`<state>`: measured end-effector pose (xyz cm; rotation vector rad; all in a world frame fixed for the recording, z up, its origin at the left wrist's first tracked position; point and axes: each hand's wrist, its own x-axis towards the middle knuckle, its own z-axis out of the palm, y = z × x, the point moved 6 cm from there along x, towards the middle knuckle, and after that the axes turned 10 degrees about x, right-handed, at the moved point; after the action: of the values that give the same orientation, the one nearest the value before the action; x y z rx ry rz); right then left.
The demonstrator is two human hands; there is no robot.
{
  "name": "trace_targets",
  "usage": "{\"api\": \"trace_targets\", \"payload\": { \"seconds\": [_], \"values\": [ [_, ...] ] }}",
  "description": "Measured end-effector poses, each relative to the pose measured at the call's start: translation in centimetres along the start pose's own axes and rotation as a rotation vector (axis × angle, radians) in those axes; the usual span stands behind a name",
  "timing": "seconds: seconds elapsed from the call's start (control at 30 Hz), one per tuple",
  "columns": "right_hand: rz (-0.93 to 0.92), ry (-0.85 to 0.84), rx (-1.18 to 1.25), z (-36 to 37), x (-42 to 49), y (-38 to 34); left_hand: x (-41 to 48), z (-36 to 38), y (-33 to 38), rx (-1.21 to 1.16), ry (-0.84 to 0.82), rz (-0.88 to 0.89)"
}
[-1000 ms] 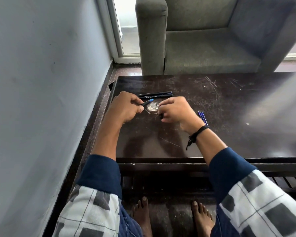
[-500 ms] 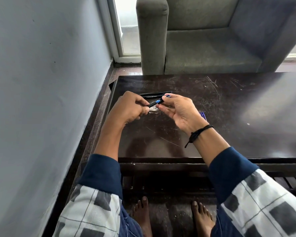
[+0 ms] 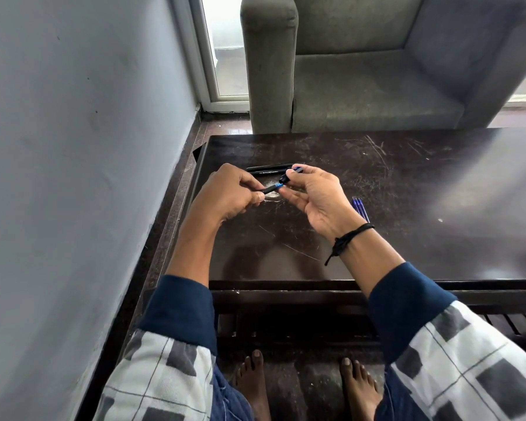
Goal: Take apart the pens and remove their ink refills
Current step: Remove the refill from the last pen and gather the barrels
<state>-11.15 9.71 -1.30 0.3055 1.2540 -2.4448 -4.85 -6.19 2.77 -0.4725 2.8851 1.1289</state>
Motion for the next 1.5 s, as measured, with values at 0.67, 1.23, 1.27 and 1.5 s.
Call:
{"api": "trace_targets", "payload": {
  "seconds": [0.67, 1.23, 1.27, 1.5],
  "values": [
    [0.203, -0.057, 0.242, 0.9, -1.2, 1.3, -1.4, -3.2, 0.9, -0.71, 0.242, 0.044],
    [0.143, 0.056, 0.222, 0.2, -1.3, 1.1, -1.1, -1.8, 1.6, -0.876, 0.263, 0.006],
    [0.124, 0.065, 0.205, 0.1, -1.3, 1.0, -1.0, -1.8, 1.6, -0.883, 0.264, 0.004],
    [0.02, 0.04, 0.164, 0.1, -0.8, -0.1, -1.1, -1.6, 1.8, -0.868, 0.244, -0.003]
  ]
}}
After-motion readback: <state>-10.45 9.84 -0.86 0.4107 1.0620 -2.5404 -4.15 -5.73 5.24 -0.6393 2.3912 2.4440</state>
